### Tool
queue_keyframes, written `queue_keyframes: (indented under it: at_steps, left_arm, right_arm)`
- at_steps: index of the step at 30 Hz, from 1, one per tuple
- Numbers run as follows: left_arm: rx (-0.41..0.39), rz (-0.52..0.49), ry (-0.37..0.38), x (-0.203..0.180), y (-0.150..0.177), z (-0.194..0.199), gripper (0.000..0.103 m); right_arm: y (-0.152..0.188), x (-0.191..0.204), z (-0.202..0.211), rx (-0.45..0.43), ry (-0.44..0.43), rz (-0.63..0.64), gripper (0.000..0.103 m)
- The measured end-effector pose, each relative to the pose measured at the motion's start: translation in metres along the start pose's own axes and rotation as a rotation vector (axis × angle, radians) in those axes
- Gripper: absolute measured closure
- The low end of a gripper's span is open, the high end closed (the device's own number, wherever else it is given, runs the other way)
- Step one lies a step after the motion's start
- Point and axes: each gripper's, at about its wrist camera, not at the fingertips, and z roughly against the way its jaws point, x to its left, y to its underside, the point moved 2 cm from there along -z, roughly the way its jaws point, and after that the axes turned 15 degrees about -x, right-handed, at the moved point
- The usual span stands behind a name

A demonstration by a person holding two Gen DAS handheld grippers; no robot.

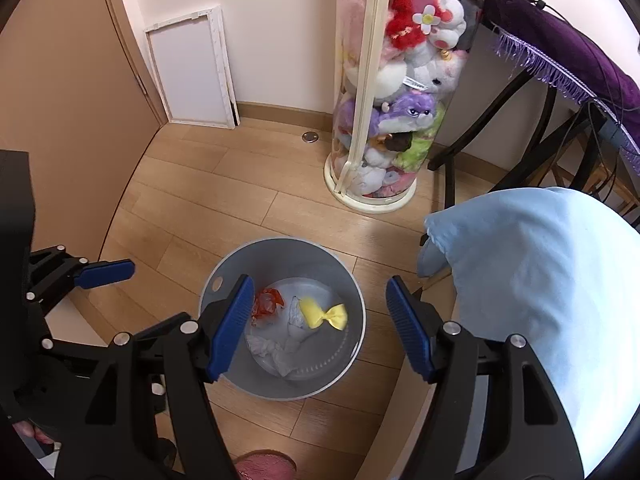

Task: Collect trash
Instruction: 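Carry tissue and yellow bow to the bin and open both tools, then move both tools back over the bed toward the leaflet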

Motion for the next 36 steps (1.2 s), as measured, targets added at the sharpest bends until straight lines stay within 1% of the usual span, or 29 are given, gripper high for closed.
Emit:
queue_keyframes:
  at_steps: [3,5,9,11,14,17,21,24,28,32,36]
  left_arm:
    - [-0.009,-0.020,-0.005,-0.002,-0.005,0.010,0.035]
    - [-0.018,-0.032,0.008,-0.008,-0.013,0.020,0.035]
    - [-0.049,-0.097,0.042,-0.034,-0.032,0.040,0.033]
    - [-0.071,-0.145,0.071,-0.056,-0.040,0.053,0.031]
    - [-0.099,-0.224,0.132,-0.098,-0.050,0.073,0.031]
    - [-0.110,-0.300,0.209,-0.148,-0.056,0.092,0.031]
    - [-0.131,-0.422,0.308,-0.225,-0.054,0.122,0.031]
    - [-0.137,-0.499,0.379,-0.284,-0.044,0.145,0.031]
    - [-0.149,-0.594,0.475,-0.372,-0.025,0.187,0.031]
    - [-0.152,-0.659,0.558,-0.456,-0.002,0.222,0.031]
    - [-0.145,-0.709,0.629,-0.538,0.027,0.252,0.031]
  right_arm:
    - [-0.002,-0.004,0.012,-0.004,0.016,-0.008,0.037]
    - [-0.001,-0.009,0.026,-0.007,0.034,-0.022,0.037]
    - [0.000,-0.030,0.068,-0.016,0.094,-0.083,0.037]
    - [0.002,-0.044,0.094,-0.028,0.140,-0.115,0.037]
    - [0.014,-0.075,0.137,-0.036,0.222,-0.181,0.037]
    - [0.031,-0.109,0.182,-0.041,0.313,-0.245,0.037]
    - [0.068,-0.164,0.254,-0.050,0.461,-0.346,0.037]
    - [0.103,-0.206,0.313,-0.063,0.576,-0.429,0.037]
    - [0.160,-0.255,0.394,-0.068,0.722,-0.537,0.037]
    - [0.224,-0.292,0.467,-0.065,0.831,-0.630,0.037]
    - [0.278,-0.321,0.525,-0.060,0.910,-0.680,0.037]
